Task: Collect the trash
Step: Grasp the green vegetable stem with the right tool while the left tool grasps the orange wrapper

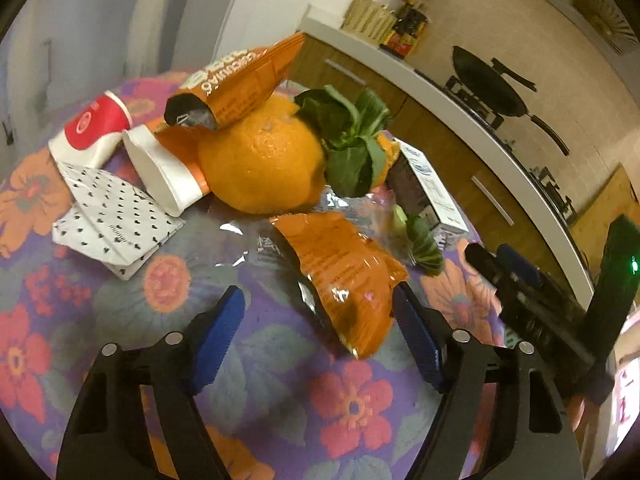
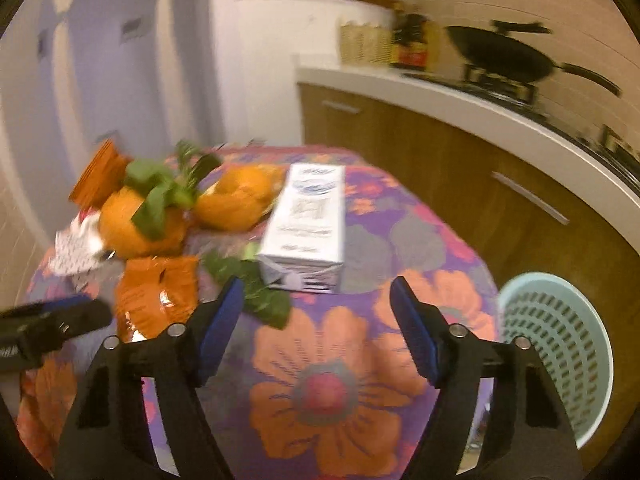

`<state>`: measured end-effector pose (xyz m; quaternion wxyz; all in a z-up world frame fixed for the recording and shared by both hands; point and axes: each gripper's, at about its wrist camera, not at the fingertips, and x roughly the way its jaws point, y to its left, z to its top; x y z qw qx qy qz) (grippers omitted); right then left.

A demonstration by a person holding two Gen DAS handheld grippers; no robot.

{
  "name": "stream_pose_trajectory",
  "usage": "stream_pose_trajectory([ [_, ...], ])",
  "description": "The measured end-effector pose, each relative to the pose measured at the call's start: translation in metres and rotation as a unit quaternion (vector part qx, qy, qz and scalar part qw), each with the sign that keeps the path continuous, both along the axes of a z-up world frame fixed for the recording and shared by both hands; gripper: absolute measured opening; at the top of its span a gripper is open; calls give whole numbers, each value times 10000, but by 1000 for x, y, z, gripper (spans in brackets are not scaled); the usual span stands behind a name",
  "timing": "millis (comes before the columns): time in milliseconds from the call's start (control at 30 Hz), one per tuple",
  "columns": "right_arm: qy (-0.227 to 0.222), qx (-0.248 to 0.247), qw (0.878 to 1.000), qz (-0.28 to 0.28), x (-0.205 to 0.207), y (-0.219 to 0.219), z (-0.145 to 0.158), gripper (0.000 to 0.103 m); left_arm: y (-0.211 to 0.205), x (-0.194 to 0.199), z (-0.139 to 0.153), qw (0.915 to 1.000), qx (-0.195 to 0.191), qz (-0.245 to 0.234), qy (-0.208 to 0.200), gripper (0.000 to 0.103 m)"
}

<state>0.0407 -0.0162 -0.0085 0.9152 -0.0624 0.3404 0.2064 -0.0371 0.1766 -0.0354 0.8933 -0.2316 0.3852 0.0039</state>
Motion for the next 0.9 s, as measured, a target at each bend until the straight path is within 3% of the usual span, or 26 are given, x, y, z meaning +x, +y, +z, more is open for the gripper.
stream_pose_trajectory([
  [167, 446, -106, 9980, 438, 14, 18, -13, 53, -14, 12, 0, 9998, 98, -143, -59, 65],
  [300, 678, -174, 9950, 715, 23, 29, -19, 41, -19, 23, -4, 9994, -85, -325, 13, 55],
  [400, 850, -174, 9925, 861, 29, 35, -23, 25, -21, 30, -9, 9986, -264, -449, 77, 43],
  [500, 751, -185, 9921, 992, 23, 36, -22, 10, -26, 28, -9, 9985, -192, -520, 17, 25],
  [533, 736, -181, 9920, 1012, 20, 36, -22, 7, -28, 25, -7, 9984, -162, -545, -20, 15],
  [633, 721, -77, 9922, 1017, 13, 30, -20, 6, -31, 11, 1, 9976, -141, -660, -184, 4],
  [900, 629, 299, 9907, 1171, -27, -5, -1, 5, -28, -36, 17, 9961, 92, -768, -412, 0],
])
